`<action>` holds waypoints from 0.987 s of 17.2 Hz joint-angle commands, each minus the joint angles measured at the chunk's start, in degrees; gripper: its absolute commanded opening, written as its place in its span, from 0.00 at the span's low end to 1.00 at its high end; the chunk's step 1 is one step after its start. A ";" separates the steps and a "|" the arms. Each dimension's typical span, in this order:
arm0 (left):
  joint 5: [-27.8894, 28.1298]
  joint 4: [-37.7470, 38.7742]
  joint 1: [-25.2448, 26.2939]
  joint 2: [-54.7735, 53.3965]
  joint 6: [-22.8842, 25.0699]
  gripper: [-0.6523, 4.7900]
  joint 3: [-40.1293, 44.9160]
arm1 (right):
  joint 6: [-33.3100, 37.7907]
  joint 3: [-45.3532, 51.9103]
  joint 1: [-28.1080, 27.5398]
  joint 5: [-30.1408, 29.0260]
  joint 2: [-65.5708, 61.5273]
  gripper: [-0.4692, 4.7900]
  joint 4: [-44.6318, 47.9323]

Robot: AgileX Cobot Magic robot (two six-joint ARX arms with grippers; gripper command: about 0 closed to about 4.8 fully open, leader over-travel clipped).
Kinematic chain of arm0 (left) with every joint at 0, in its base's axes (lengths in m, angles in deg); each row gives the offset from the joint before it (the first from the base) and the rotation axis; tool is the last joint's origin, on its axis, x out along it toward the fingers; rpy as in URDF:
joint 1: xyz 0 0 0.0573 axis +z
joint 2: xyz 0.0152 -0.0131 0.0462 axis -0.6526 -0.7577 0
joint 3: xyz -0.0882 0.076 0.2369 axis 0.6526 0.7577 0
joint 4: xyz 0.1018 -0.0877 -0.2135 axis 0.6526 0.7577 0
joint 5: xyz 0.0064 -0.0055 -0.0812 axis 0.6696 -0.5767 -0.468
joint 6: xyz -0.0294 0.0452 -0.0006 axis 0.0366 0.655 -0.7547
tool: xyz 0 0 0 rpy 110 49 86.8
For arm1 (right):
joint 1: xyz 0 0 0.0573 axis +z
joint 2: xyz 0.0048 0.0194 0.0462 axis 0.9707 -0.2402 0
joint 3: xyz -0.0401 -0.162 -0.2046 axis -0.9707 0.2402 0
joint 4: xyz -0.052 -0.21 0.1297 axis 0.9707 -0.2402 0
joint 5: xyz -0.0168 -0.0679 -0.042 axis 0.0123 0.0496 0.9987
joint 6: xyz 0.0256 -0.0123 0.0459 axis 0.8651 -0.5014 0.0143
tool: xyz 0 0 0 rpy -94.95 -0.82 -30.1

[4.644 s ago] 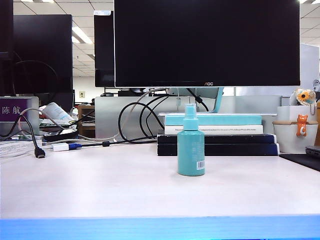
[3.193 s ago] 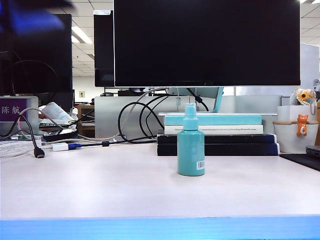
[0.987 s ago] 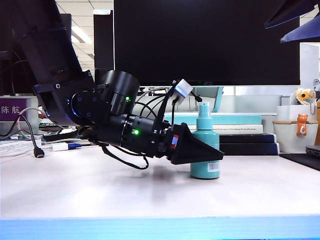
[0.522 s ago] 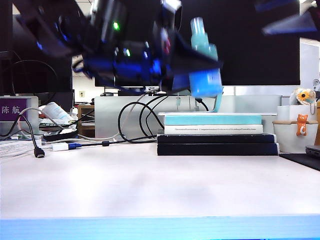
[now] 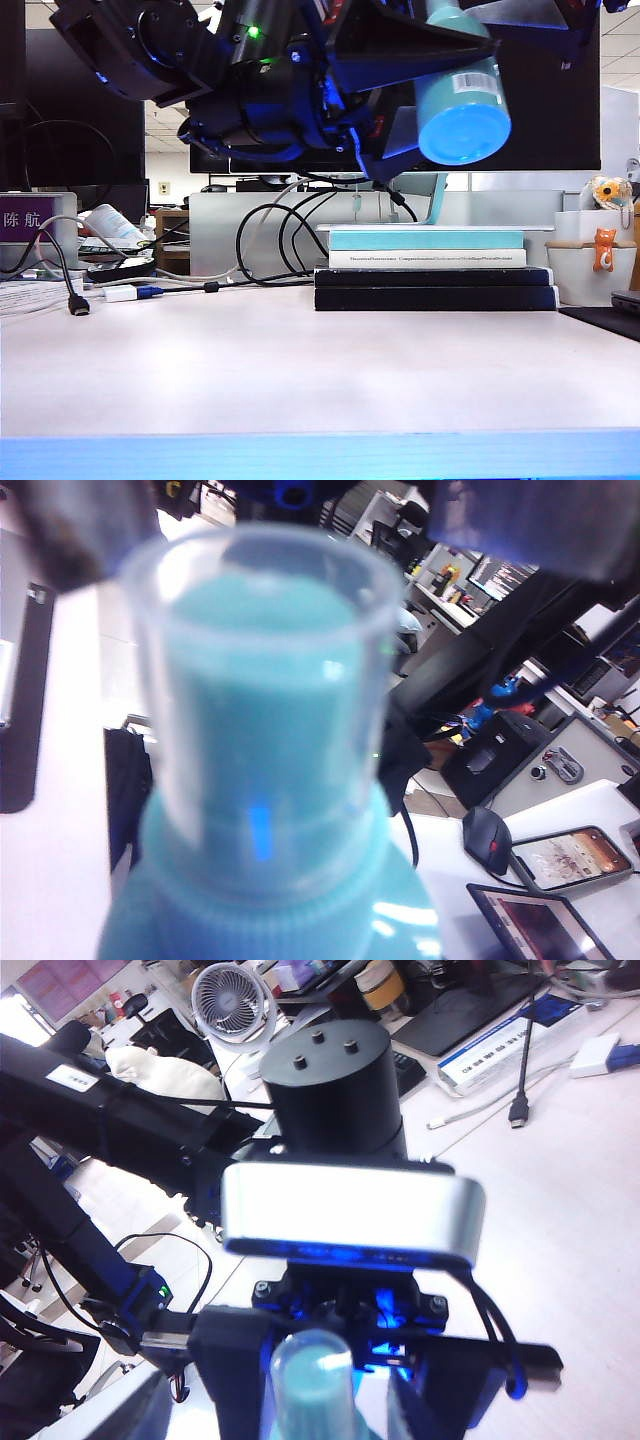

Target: Pick up the sprayer with the left hand and remove the lid with the right hand then place it on the table.

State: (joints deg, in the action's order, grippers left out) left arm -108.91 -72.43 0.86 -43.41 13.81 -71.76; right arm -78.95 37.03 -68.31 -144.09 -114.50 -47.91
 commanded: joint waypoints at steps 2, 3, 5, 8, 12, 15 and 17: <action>-0.66 -8.28 -1.31 0.31 -5.75 0.50 -0.17 | -0.39 -0.24 0.17 -0.31 -0.09 0.57 -1.16; -0.61 -10.73 -1.31 0.31 -7.37 0.50 -0.17 | -0.39 -0.24 0.17 -0.31 -0.22 0.54 -1.38; 0.22 -11.13 -1.73 0.11 -8.26 0.50 -0.17 | -0.39 -0.24 0.17 -0.28 -0.24 0.40 -1.31; 0.83 -11.30 -2.51 0.11 -8.24 0.50 -0.17 | -0.42 -0.24 0.17 -0.28 -0.37 0.24 -0.90; 3.04 -11.28 -4.22 0.09 -8.22 0.50 -0.17 | -1.20 -0.24 0.17 -0.31 -0.92 0.08 -0.90; 6.01 -11.21 -3.76 0.09 -8.22 0.48 -0.15 | -1.66 -0.26 0.15 2.82 -0.90 0.08 -0.87; 8.90 -9.92 -3.02 0.09 -8.17 0.39 -0.15 | -1.66 -0.26 0.15 7.04 -0.87 0.08 -0.22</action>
State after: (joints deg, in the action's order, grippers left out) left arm -101.15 -81.65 -1.92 -43.65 5.09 -71.68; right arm -80.83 37.03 -68.40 -140.48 -115.33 -49.22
